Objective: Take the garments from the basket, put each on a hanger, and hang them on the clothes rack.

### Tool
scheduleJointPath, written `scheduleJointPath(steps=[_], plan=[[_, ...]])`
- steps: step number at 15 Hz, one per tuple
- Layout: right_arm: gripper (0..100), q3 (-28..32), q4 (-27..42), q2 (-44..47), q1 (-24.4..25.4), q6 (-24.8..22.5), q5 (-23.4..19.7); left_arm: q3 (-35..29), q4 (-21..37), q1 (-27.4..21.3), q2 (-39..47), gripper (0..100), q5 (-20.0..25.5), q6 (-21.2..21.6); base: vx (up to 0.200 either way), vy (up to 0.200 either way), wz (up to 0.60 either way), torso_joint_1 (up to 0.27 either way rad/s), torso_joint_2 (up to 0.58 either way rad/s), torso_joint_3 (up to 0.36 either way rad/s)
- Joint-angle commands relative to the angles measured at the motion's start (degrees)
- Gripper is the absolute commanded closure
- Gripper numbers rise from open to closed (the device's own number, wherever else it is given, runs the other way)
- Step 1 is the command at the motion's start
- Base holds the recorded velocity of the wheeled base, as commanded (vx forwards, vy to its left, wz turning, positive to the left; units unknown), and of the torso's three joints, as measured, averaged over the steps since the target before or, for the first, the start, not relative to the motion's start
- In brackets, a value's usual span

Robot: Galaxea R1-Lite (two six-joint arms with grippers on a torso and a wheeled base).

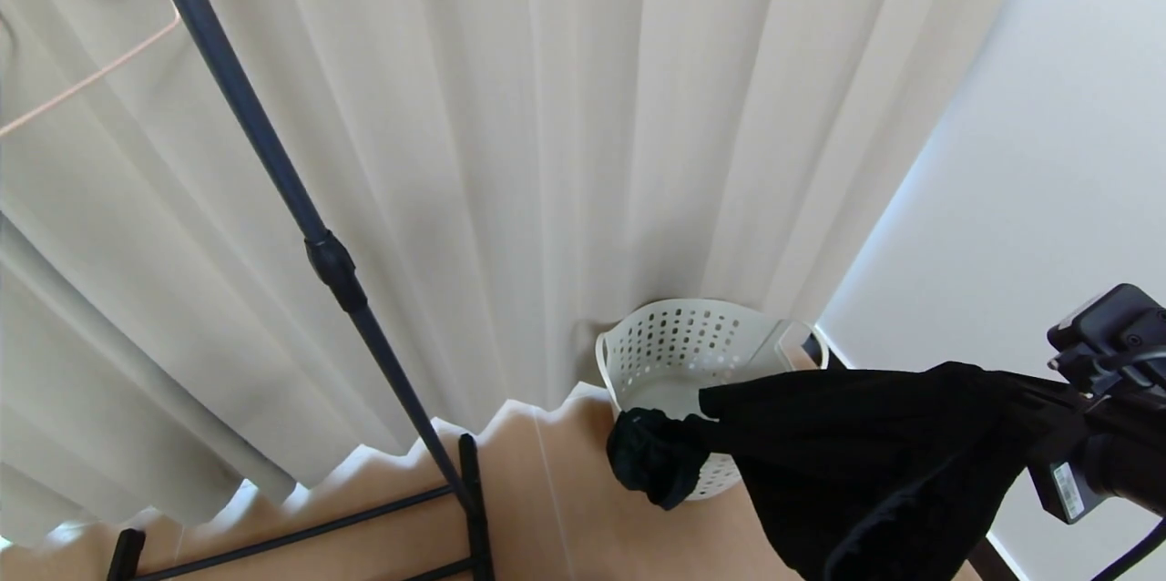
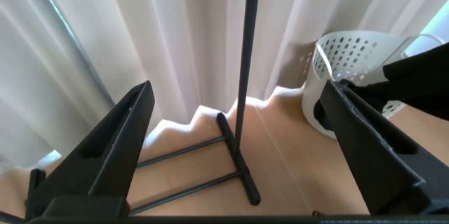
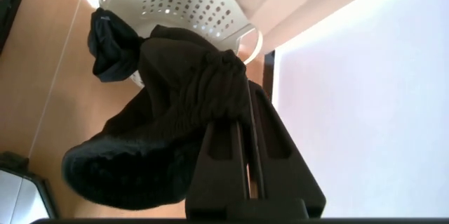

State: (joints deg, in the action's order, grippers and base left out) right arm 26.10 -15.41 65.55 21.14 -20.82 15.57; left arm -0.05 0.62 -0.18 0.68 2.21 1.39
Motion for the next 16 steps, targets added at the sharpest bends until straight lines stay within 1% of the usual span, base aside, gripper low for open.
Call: scheduleJointPath(steps=[1, 3, 6, 13, 16], plan=[[100, 0.1, -0.1, 1.9, -1.2, 0.0, 0.0, 0.0, 0.0, 0.0, 0.0, 0, 0.0, 0.0, 0.000, 0.000, 0.00, 0.129, -0.46, -0.139], [100, 0.4, -0.1, 2.0, -2.5, 0.0, 0.0, 0.0, 0.0, 0.0, 0.0, 0, 0.0, 0.0, 0.000, 0.000, 0.00, 0.146, -0.46, -0.132], [100, 0.5, -0.1, 1.9, -3.2, 0.0, 0.0, 0.0, 0.0, 0.0, 0.0, 0, 0.0, 0.0, 0.000, 0.000, 0.00, 0.159, -0.48, -0.129], [100, 0.4, -0.1, 2.0, -3.4, 0.0, -0.2, 0.0, 0.0, 0.0, 0.0, 0, 0.0, 0.0, 0.000, 0.000, 0.00, 0.194, -0.52, -0.122], [100, 0.3, -0.1, 1.7, -3.4, 0.0, -1.7, 0.0, 0.0, 0.0, 0.0, 0, 0.0, 0.0, 0.000, 0.000, 0.00, 0.225, -0.55, -0.243]])
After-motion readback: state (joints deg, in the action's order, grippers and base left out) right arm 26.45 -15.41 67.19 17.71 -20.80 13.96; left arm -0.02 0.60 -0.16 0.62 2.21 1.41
